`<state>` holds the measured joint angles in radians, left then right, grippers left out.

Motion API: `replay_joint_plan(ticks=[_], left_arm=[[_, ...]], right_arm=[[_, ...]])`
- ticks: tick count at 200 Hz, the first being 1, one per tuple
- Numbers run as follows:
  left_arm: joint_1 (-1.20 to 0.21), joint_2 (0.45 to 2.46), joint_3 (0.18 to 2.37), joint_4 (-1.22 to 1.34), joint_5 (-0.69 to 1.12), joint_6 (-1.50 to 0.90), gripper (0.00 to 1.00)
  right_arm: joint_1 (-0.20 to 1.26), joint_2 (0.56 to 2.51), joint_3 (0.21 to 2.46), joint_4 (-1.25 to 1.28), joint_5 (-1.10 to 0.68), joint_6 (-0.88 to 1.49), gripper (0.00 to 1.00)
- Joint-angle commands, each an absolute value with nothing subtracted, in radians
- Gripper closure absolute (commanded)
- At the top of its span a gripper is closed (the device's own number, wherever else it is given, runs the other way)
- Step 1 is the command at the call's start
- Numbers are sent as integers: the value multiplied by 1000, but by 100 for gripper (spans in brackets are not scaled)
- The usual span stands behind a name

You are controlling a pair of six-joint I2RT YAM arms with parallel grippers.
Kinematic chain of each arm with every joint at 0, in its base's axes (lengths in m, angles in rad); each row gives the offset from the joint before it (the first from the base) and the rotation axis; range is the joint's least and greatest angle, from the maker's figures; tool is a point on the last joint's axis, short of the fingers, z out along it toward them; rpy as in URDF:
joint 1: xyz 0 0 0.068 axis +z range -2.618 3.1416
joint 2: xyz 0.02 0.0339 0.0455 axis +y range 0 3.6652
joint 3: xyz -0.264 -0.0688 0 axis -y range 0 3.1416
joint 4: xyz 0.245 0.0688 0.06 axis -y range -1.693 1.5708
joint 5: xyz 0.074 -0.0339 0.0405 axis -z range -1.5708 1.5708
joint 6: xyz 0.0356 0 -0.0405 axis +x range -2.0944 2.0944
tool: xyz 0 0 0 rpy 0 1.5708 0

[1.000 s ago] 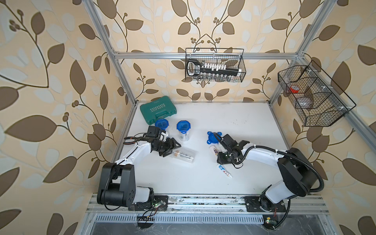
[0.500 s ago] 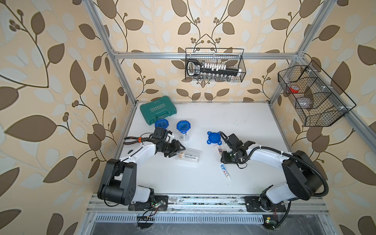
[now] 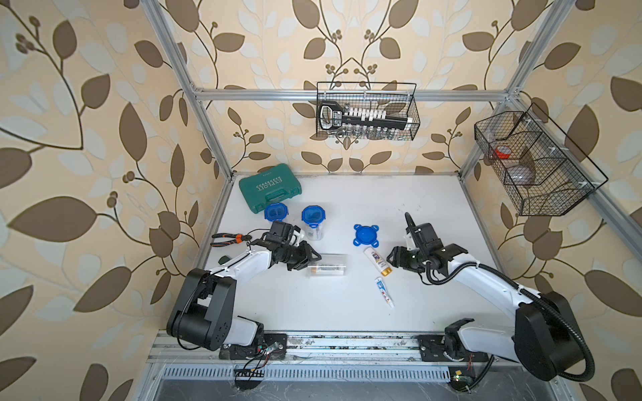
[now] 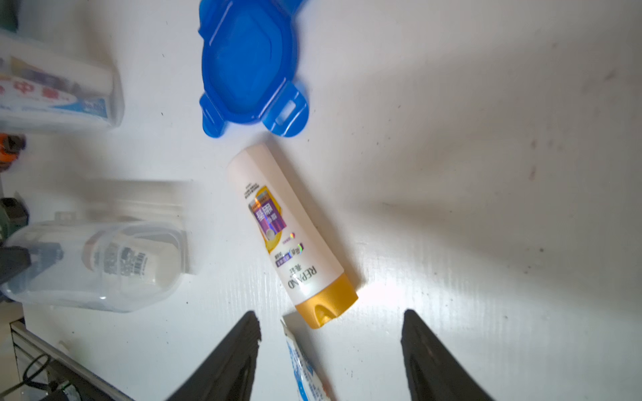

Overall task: Pack away toiletry kits
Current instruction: Adjust the container at the center of the board.

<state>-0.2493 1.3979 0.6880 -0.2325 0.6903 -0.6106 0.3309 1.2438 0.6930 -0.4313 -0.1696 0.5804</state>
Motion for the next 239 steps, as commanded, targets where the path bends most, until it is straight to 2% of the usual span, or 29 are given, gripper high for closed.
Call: replay_joint_plan(ticks=[1,49,59,96,133,141,157,193,239], left_arm=[[-257,1377,684,-233,686,-606,75],[-282,1356,684,-259,677,-595,90],[-289,1351,687,-272,668,-592,96],[-324,1275,725,-396,598,-545,98],[-399,1197,913,-721,376,-437,100],[-415,1197,961,-795,323,-420,100],[-460,1207,1042,-914,224,-393,100],[-564,1268,1139,-1047,85,-387,100],[-759,1477,1301,-1171,-64,-421,100]], right_arm=[[303,1229,684,-467,-177,584,35],[286,1200,705,-490,-152,565,37],[286,1198,710,-495,-143,563,37],[284,1179,737,-517,-123,554,37],[284,1192,778,-603,-70,542,35],[285,1199,791,-627,-56,538,33],[284,1211,810,-660,-33,529,20],[285,1241,816,-660,-39,511,15],[303,1332,821,-623,-52,480,8]])
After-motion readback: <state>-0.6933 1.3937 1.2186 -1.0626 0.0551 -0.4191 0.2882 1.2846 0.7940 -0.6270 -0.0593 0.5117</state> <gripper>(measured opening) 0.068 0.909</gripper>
